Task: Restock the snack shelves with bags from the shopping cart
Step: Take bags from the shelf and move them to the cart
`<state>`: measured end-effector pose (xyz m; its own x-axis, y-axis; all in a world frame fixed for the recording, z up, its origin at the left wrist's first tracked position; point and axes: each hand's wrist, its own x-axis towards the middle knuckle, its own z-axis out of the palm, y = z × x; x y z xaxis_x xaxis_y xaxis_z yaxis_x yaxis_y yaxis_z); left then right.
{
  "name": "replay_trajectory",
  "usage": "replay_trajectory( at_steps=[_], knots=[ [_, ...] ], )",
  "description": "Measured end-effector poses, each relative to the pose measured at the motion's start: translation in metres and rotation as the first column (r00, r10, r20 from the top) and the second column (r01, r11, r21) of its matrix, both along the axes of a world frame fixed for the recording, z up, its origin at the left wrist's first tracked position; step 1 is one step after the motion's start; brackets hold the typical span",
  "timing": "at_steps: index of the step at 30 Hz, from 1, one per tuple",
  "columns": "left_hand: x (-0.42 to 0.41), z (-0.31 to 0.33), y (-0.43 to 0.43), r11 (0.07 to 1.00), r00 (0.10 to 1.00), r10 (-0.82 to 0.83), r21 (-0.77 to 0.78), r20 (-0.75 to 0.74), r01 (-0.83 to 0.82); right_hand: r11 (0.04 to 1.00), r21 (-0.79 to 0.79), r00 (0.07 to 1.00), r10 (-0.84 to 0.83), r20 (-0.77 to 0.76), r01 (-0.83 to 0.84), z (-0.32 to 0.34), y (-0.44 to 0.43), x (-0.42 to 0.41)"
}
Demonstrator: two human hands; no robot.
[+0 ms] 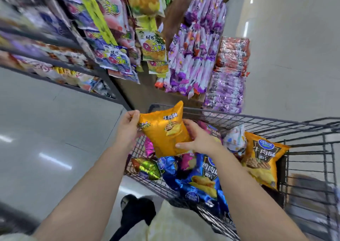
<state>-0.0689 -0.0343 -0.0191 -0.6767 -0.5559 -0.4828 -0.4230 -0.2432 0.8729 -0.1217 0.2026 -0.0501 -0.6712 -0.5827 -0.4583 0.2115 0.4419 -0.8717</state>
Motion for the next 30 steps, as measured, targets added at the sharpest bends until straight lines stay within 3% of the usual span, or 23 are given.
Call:
replay_trajectory(
  at_steps=[6, 13, 17, 20, 23, 26, 30],
  knots=[
    [0.054, 0.021, -0.107, 0.995, 0.999, 0.038, 0.095, 0.019, -0.039, 0.994, -0.064, 0.985, 0.092, 0.144, -0.084, 0.020, -0.117, 0.038],
    [0.136, 0.031, -0.228, 0.964, 0.984, 0.123, 0.251, -0.133, -0.087, 0.984, -0.151, 0.968, -0.054, 0.246, 0.093, 0.019, -0.261, 0.086],
    [0.179, 0.022, -0.277, 0.988, 0.979, 0.151, 0.022, -0.137, -0.150, 0.976, -0.151, 0.968, -0.120, 0.222, 0.156, 0.015, -0.355, 0.107],
    [0.202, 0.019, -0.316, 0.994, 0.982, 0.099, 0.070, -0.164, -0.088, 0.979, -0.186, 0.982, -0.055, 0.178, 0.088, 0.019, -0.430, 0.126],
    [0.221, 0.024, -0.357, 0.984, 0.971, 0.169, 0.092, -0.169, -0.155, 0.981, -0.189, 0.989, 0.076, 0.124, -0.051, 0.028, -0.492, 0.142],
    [0.233, 0.030, -0.405, 0.958, 0.950, 0.278, 0.108, -0.143, -0.264, 0.961, -0.230, 0.953, 0.205, 0.223, -0.152, 0.037, -0.546, 0.144],
    [0.241, 0.040, -0.471, 0.890, 0.930, 0.350, 0.350, -0.116, -0.291, 0.945, -0.279, 0.955, 0.226, 0.193, -0.168, 0.047, -0.604, 0.132]
  ],
)
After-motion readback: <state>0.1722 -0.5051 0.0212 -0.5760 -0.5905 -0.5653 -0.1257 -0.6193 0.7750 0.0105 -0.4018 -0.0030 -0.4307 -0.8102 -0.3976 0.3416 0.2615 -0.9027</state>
